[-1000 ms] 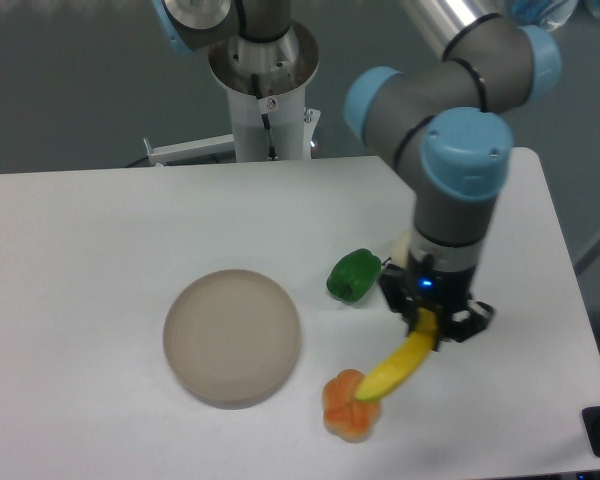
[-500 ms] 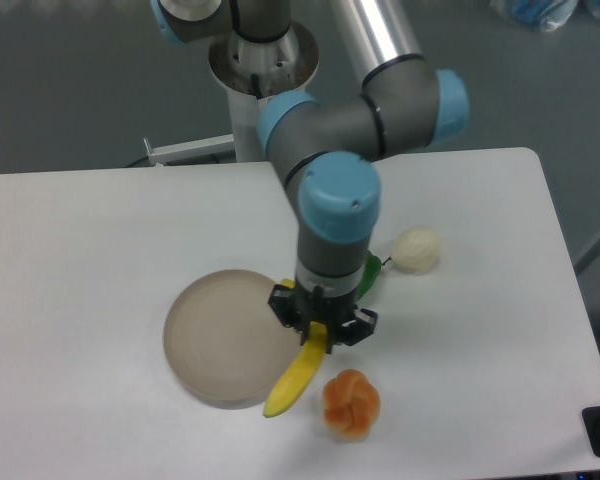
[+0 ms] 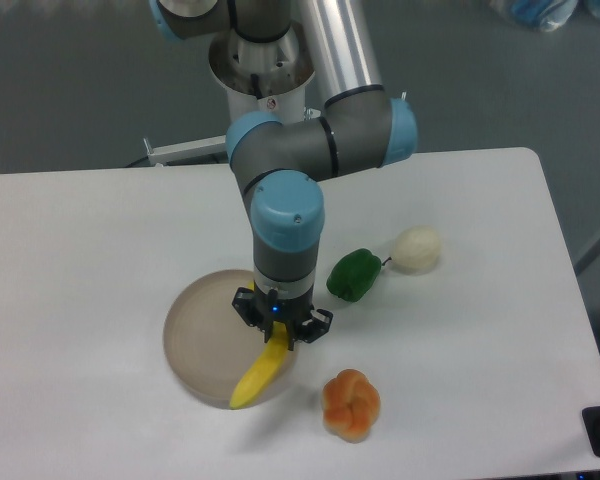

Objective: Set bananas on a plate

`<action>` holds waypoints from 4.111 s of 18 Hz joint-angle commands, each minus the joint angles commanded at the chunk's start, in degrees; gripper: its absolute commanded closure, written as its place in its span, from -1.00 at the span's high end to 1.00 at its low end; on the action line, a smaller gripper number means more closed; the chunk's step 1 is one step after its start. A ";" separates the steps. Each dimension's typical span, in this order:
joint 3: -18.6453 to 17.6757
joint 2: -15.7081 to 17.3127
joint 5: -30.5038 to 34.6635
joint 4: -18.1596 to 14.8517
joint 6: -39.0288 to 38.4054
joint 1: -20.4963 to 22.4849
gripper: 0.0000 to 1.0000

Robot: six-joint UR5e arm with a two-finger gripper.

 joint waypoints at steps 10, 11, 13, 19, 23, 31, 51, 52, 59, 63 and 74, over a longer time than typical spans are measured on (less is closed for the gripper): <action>-5.02 -0.17 0.53 5.89 0.81 -1.06 -0.41; -5.02 -0.26 0.53 5.89 1.07 -1.06 -0.41; -5.28 -0.35 0.53 5.89 0.90 -1.06 -0.41; -5.63 -1.05 0.53 5.98 0.46 -1.76 -0.41; -5.72 -1.41 0.53 5.98 0.54 -1.85 -0.41; -5.19 -2.63 0.53 5.98 0.63 -2.20 -0.40; -4.14 -3.78 0.62 6.07 0.63 -2.20 0.41; -3.53 -3.69 0.62 5.98 0.54 -2.11 0.75; 1.39 -1.67 0.70 5.54 0.28 -1.06 1.00; 4.82 0.26 0.62 4.66 1.24 2.71 1.00; 5.88 2.81 2.36 4.22 19.16 13.96 1.00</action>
